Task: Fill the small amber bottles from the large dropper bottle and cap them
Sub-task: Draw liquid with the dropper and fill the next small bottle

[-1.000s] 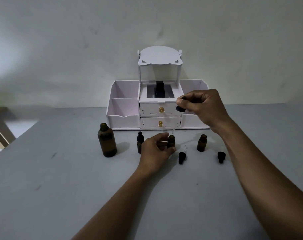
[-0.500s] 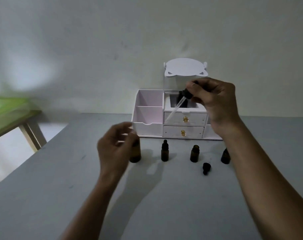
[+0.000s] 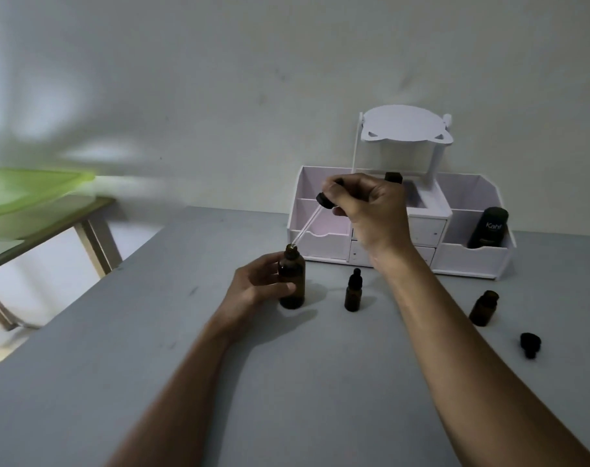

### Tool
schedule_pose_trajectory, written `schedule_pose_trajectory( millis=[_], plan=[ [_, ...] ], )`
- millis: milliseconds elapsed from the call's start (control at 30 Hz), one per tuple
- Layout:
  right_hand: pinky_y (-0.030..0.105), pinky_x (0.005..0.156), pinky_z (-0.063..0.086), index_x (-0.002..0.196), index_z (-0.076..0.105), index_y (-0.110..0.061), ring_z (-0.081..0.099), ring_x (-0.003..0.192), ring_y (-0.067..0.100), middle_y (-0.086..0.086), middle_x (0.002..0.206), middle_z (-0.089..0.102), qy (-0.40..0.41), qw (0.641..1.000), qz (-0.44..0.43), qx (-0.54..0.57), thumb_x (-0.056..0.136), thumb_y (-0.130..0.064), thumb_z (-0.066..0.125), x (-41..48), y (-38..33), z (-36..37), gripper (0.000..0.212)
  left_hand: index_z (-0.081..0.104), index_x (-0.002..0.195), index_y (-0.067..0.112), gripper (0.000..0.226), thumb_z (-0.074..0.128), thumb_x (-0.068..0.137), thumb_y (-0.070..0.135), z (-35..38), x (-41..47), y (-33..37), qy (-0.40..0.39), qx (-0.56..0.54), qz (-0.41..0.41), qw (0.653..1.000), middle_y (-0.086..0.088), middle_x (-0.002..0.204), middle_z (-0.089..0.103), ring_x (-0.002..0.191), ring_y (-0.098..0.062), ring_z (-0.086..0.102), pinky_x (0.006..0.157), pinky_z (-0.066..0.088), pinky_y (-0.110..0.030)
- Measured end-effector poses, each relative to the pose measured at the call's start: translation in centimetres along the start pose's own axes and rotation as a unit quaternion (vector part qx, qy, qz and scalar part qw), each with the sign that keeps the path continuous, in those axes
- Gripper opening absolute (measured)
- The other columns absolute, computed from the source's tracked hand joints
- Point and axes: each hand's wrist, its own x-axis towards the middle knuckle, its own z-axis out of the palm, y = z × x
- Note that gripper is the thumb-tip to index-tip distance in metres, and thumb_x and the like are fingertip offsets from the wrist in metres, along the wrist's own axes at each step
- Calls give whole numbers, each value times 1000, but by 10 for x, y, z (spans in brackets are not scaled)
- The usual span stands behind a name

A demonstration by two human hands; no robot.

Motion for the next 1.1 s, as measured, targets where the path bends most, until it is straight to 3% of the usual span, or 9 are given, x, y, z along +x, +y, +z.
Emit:
schedule_pose_trajectory(
  millis=[267, 467, 667, 933, 1100],
  plan=[
    [15, 67, 53, 90, 77, -11, 69, 67, -2, -6, 76, 75, -32, 998, -29, -46, 87, -15, 75, 0, 8, 12, 5, 69, 126, 15, 55, 78, 72, 6, -1, 4, -3, 17, 37, 8, 999, -11, 113, 76, 103, -23, 73, 92, 56, -34],
    [23, 79, 60, 96, 77, -10, 75, 76, 10, 2, 84, 78, -107, 989, -16, -96, 88, -17, 75, -6, 25, 31, 11, 67, 128, 12, 56, 78, 73, 6, -2, 4, -5, 18, 38, 5, 999, -14, 116, 75, 105, -26, 72, 96, 56, -38],
    [11, 66, 54, 96, 79, -9, 75, 75, 12, 3, 85, 78, -153, 979, 29, -135, 86, -18, 77, -13, 44, 33, 13, 65, 129, 7, 50, 75, 82, -7, -3, 5, -4, 13, 47, 5, 999, -15, 117, 74, 109, -30, 72, 97, 57, -38],
    [4, 61, 48, 91, 79, -7, 68, 69, 0, 0, 82, 75, -127, 976, 24, -175, 84, -19, 78, -14, 50, 36, 13, 66, 128, 9, 52, 78, 78, 2, -2, 4, -3, 12, 48, 6, 999, -12, 117, 75, 108, -27, 72, 99, 56, -39],
    [5, 60, 50, 87, 80, -5, 66, 66, 2, 3, 80, 75, -104, 976, 8, -189, 84, -17, 79, -14, 50, 40, 12, 66, 128, 9, 52, 78, 78, 2, -3, 4, -4, 12, 46, 6, 999, -13, 117, 75, 109, -28, 72, 98, 57, -39]
  ],
)
